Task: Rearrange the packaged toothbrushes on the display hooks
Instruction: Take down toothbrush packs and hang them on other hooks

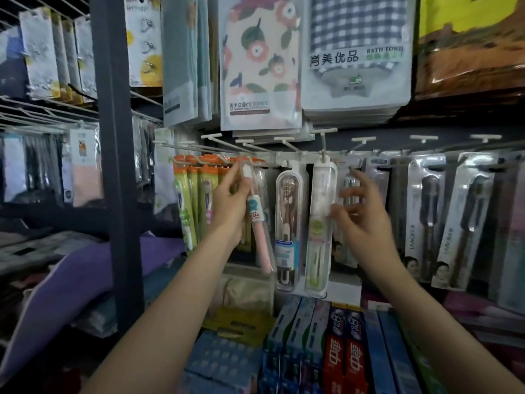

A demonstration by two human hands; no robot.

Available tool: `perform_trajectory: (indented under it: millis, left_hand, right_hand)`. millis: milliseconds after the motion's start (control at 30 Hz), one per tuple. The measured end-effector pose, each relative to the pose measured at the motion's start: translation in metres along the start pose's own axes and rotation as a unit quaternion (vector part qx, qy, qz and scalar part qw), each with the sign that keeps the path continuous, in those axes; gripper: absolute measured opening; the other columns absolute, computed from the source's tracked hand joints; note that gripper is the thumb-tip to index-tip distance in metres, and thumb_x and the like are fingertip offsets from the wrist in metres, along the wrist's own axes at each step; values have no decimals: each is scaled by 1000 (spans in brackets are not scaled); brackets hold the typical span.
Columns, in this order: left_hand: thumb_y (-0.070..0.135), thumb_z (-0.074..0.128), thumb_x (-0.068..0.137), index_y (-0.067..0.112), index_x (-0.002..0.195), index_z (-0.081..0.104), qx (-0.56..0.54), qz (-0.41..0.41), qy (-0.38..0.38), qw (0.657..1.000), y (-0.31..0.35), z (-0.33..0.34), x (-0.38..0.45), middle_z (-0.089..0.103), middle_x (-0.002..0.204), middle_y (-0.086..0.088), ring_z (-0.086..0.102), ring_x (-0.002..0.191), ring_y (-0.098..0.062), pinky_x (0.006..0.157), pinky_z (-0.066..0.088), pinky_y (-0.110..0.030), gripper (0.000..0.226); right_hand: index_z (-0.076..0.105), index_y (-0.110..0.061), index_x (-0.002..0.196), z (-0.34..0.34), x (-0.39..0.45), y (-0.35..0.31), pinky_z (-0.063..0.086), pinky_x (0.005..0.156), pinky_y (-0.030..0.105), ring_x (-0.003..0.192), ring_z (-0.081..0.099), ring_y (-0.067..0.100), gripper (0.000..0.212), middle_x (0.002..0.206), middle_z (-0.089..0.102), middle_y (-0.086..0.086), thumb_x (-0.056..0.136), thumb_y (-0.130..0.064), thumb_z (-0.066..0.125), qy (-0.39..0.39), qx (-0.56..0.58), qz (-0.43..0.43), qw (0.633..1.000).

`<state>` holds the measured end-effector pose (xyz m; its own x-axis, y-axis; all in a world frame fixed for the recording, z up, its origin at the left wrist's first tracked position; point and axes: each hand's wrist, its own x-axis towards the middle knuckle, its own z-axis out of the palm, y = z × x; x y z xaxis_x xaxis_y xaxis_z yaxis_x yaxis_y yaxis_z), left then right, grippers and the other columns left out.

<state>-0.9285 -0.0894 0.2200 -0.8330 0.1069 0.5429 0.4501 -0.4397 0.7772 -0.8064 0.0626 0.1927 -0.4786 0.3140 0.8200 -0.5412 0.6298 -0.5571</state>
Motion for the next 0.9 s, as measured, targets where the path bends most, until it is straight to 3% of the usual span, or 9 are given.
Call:
perform_trajectory:
  millis: [67,167,333,400,500,567,667,767,900]
  left_hand:
    - [8,48,94,27,132,48,9,13,-25,1000,-8,-3,-2,52,133,3,57,106,-13,86,51,-26,43]
    - [8,47,94,36,124,53,28,18,-53,998,-16,-8,-4,41,143,10,40,129,-11,109,33,-39,41]
    - [11,47,94,37,131,45,132,46,-73,987,-8,-12,-5,36,145,9,36,132,-13,109,32,-37,45]
    - [7,49,92,29,132,46,229,95,-9,969,-6,-7,-11,35,140,0,36,128,-16,107,30,-24,46]
    - [-1,52,87,12,125,50,314,253,113,908,-2,11,-36,36,128,-7,38,119,-15,98,23,-2,41]
    - [-2,52,84,9,120,50,320,327,78,886,-6,30,-50,40,123,-9,41,114,-12,99,31,-8,38]
    - [7,55,84,12,129,43,357,345,-9,868,-20,65,-57,38,129,-11,31,120,-6,103,22,-9,47]
    - [19,60,82,19,135,32,426,368,-9,826,-36,88,-51,36,136,-14,34,126,-24,106,25,-32,61]
    - [12,65,79,22,139,27,494,400,-11,772,-55,98,-51,36,141,-16,34,129,-29,103,29,-36,72]
  right_hand:
    - [33,-22,136,-9,4,4,49,59,11,76,57,8,52,102,51,-5,90,-6,53,46,-5,12,999]
    - [34,-20,133,-13,6,12,47,56,9,69,53,0,49,98,49,-6,90,-4,52,78,-10,26,997]
    - [34,-15,134,-11,5,27,44,58,4,70,49,-8,48,103,47,1,90,-3,51,73,-44,44,995]
    - [34,-13,134,-11,3,37,43,60,4,73,48,-3,47,104,46,4,90,-3,50,70,-53,61,994]
    - [35,-13,131,-19,-3,60,43,64,10,78,47,4,44,111,46,8,91,-3,50,80,-76,99,989]
    - [34,-11,132,-26,-4,75,43,75,19,89,50,10,43,118,47,11,92,-7,50,91,-85,121,985]
    - [34,-7,136,-38,1,91,40,91,24,111,49,17,46,128,49,9,93,-12,51,101,-86,148,980]
    - [39,-3,133,-44,15,104,40,97,28,119,49,22,45,129,51,10,92,-12,54,91,-121,164,975]
    - [42,0,128,-37,29,114,40,101,36,119,47,28,46,126,50,16,89,-17,60,76,-192,168,964]
